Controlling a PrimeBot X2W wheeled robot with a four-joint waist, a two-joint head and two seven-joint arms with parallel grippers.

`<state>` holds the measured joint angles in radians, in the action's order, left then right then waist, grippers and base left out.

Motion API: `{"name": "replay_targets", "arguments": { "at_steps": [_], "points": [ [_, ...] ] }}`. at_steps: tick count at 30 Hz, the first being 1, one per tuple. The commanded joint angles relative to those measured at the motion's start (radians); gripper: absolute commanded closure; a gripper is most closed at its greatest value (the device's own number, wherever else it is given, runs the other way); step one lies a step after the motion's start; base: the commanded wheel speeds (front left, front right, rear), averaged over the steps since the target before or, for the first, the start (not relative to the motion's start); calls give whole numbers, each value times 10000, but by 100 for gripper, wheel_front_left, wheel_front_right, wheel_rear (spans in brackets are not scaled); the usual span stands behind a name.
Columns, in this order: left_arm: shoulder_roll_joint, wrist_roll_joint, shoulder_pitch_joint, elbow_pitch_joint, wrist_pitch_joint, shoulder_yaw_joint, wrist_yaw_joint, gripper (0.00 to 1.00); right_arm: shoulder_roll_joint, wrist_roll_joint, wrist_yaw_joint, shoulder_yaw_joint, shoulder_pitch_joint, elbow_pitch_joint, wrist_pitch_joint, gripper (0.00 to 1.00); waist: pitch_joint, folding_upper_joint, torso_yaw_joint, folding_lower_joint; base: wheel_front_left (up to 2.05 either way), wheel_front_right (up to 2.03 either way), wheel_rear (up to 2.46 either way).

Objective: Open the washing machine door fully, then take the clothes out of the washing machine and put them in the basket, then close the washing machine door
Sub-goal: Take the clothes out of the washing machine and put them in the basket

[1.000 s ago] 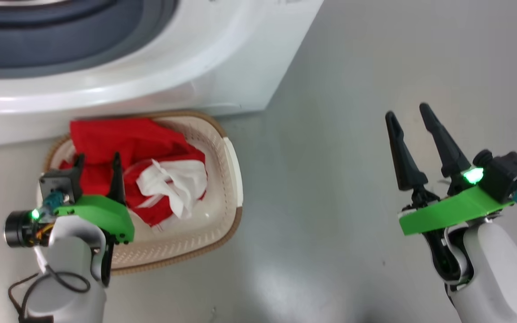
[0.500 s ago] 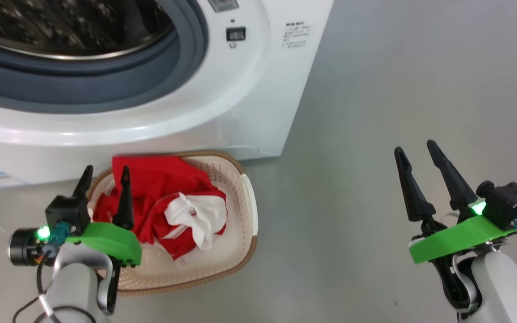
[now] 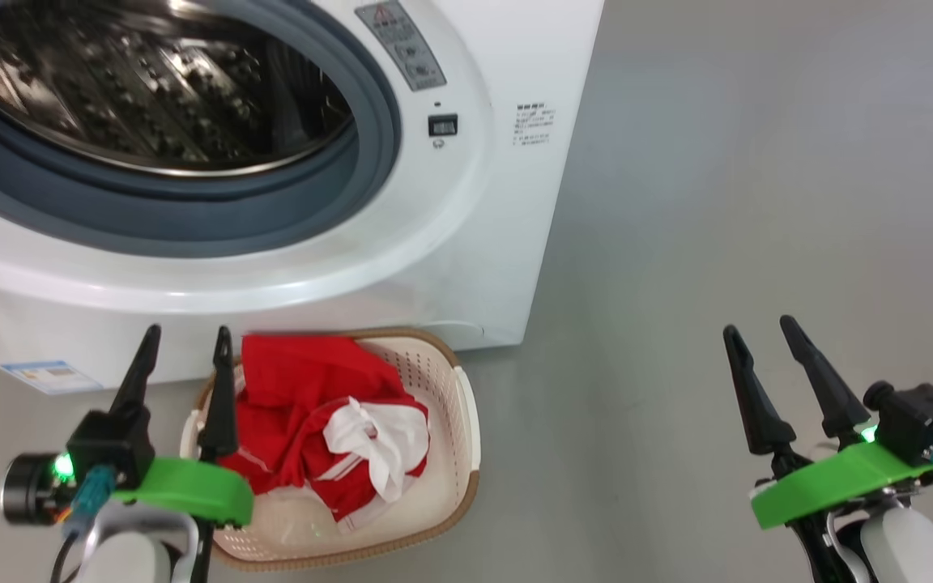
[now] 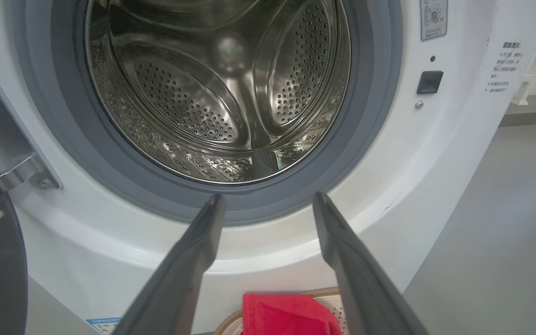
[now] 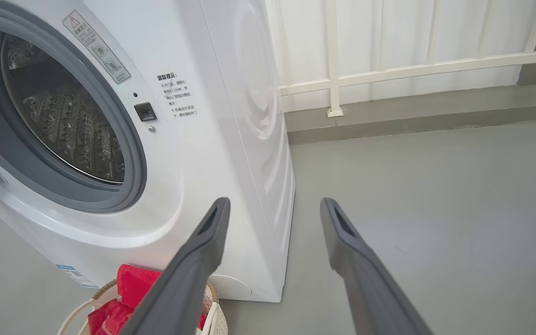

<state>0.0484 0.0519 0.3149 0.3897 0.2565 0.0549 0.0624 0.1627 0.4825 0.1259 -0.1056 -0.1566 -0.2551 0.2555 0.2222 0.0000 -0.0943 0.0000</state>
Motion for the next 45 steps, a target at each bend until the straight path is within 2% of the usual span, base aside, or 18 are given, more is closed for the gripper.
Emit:
{"name": "replay_targets", "arguments": {
  "at_steps": [1,26,45],
  "points": [
    [169,-112,-292,-528,53,386,59,0,202,-74,48,-85,203,226,63,0,-360,0,58,0,0,0,0],
    [25,299,-3297,-2908,53,824,-254,0,267,-143,48,275,1339,372,63,0,-1396,0,106,0,0,0,0],
    [19,686,-3541,-2970,53,547,-427,0,239,-139,48,280,1473,366,63,0,-1558,0,41,0,0,0,0]
  ]
}}
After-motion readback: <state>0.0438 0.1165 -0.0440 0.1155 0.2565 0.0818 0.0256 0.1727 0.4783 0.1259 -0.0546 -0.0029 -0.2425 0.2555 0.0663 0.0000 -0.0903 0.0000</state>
